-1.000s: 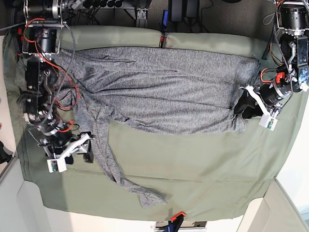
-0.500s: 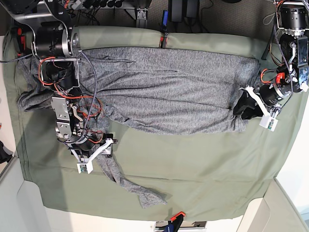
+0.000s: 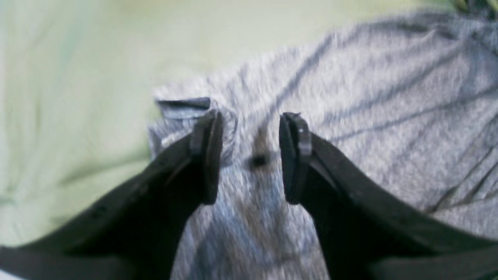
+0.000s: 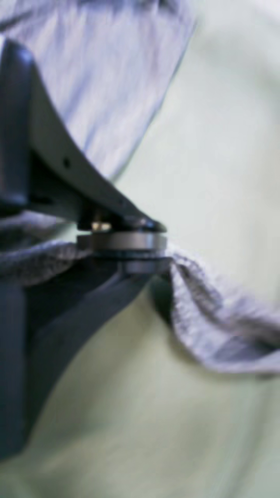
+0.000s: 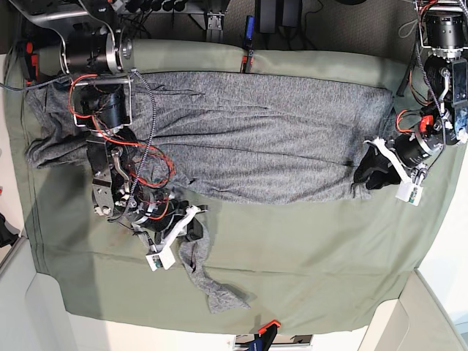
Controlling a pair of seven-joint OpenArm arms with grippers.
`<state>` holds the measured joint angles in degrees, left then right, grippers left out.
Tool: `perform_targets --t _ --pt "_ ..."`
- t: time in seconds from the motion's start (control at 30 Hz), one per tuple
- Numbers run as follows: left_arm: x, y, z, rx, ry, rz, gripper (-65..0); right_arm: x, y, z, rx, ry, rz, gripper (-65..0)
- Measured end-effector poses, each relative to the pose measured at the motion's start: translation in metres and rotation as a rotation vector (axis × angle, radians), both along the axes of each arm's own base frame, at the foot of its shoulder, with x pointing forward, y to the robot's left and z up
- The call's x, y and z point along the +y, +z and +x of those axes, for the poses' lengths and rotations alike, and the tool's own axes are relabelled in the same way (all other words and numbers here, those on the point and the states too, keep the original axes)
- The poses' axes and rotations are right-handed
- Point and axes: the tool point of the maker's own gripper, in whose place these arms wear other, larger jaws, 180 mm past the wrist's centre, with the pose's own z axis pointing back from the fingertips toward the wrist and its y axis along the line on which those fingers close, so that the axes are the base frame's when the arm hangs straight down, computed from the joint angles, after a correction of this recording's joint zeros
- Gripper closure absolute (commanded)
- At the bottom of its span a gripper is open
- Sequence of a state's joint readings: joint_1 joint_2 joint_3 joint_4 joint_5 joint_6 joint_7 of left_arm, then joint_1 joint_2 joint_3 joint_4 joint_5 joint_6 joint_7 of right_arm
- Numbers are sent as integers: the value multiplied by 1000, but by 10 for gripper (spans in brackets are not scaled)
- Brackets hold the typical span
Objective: Fold the T-shirt properly
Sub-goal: 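Pull the grasped fabric across the shirt with the right gripper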
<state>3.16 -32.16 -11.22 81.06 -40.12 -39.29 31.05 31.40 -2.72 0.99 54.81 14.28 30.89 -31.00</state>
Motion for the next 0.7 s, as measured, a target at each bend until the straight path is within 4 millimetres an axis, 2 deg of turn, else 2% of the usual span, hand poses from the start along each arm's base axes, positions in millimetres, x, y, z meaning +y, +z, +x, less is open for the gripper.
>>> perform_targets --t 0.1,0.27,0.37,0.47,0.57,0.67,0.7 --pt "-3 4 1 -11 -4 -15 -269 20 17 -20 -32 43 80 0" --pt "-4 5 1 -15 -6 -16 -269 58 11 -80 -39 187 73 0" --pt "-4 6 2 -16 -6 -16 -270 84 20 -113 -78 288 72 0" --pt "-4 6 2 -16 -6 -15 -270 93 26 -141 -97 349 93 0" --pt "-5 10 5 -28 -5 -30 -270 87 26 -156 -107 365 78 -1" --pt "-7 19 12 -54 -3 -53 -272 78 23 -156 -108 357 52 -314" --pt "-8 21 14 -59 -3 -62 -272 73 21 -154 -104 346 42 -394"
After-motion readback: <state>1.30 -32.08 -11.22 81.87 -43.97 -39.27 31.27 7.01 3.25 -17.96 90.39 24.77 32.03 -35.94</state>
